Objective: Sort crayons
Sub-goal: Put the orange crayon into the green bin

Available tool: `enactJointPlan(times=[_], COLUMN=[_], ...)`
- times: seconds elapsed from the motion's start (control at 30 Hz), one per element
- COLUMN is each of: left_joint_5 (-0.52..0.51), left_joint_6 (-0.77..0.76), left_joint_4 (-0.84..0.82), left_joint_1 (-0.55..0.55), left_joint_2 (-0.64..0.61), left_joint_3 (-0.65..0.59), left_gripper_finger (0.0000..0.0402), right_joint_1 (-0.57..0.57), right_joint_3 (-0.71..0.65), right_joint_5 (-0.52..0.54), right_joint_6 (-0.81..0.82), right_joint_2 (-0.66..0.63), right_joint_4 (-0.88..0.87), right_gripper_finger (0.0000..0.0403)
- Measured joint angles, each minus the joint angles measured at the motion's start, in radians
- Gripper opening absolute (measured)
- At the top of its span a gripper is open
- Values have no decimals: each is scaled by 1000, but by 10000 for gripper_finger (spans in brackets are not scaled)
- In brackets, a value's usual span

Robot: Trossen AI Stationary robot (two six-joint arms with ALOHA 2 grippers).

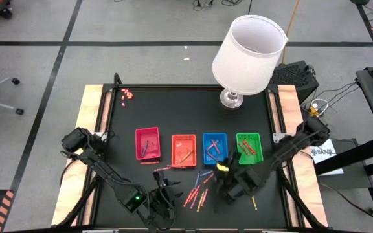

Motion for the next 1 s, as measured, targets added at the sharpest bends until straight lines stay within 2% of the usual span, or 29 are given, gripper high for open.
enactJointPlan(times=[0.2, 0.37, 0.5, 0.63, 0.8, 1.0], left_joint_5=[0, -1, -2, -1, -1, -1], left_joint_6=[0, 0, -1, -1, -1, -1], left_joint_4=[1, 1, 2, 3, 3, 3], left_joint_1=[0, 0, 0, 0, 10, 27], left_joint_2=[0, 0, 0, 0, 0, 0], left_joint_3=[0, 0, 0, 0, 0, 0], left_gripper_finger=[196, 196, 196, 196, 196, 196], right_joint_1=[89, 109, 93, 75, 54, 4], right_joint_3=[0, -34, -105, -172, -221, -224], right_joint_5=[-1, -98, -180, -209, -211, -288], right_joint_6=[-176, -270, -362, -408, -461, -542], right_joint_2=[0, 0, 0, 1, 1, 1], right_joint_4=[84, 170, 309, 421, 457, 466], right_gripper_finger=[158, 157, 157, 157, 157, 157])
